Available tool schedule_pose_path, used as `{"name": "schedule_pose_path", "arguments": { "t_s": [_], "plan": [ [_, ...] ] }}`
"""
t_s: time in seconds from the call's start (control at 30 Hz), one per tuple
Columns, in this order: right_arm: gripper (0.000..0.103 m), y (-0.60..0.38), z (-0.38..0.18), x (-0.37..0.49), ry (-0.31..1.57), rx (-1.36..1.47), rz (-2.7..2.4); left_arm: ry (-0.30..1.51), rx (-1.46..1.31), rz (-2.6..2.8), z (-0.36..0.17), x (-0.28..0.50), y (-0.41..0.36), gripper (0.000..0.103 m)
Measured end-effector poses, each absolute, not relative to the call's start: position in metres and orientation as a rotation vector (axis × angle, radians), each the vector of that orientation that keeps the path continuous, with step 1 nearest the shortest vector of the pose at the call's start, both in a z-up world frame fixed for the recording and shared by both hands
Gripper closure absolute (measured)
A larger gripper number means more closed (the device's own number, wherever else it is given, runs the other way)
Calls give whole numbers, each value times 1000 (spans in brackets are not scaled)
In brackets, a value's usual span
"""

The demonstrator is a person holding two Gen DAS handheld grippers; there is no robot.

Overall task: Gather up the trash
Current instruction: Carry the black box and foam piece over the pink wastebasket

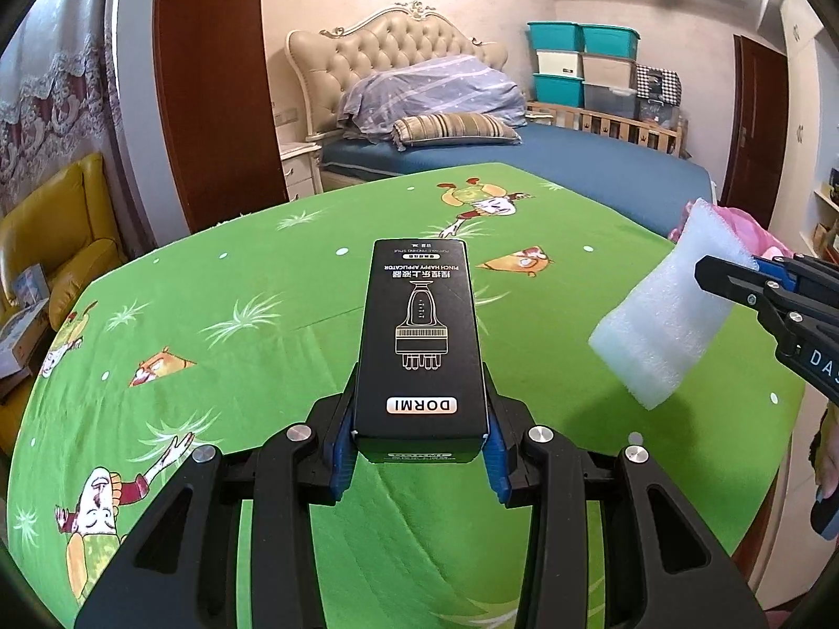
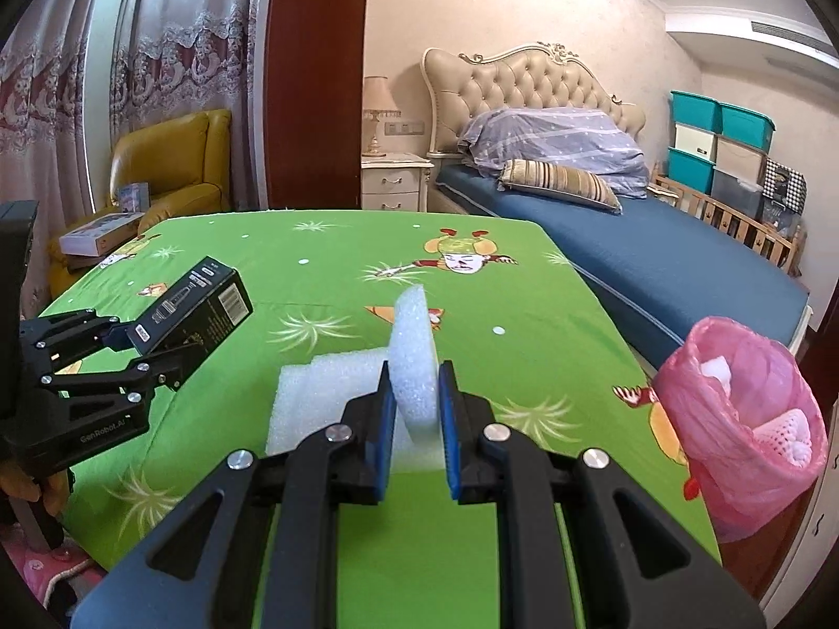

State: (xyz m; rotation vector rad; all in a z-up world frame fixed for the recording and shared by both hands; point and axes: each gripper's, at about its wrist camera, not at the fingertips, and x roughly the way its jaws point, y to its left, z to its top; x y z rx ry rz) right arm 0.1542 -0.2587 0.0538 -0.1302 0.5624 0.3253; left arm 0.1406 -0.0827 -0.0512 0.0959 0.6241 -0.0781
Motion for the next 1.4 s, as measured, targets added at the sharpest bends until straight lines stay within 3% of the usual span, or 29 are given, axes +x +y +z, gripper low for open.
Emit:
{"name": "schedule_pose_path", "arguments": {
  "t_s": [0.77,1.4],
  "plan": [
    [87,-323,66,153,513,-64,196,611,201,-183,-44,142,-127,66],
    [87,-435,70,137,470,22,-47,641,292,-486,-27,163,-246,66]
  ]
}}
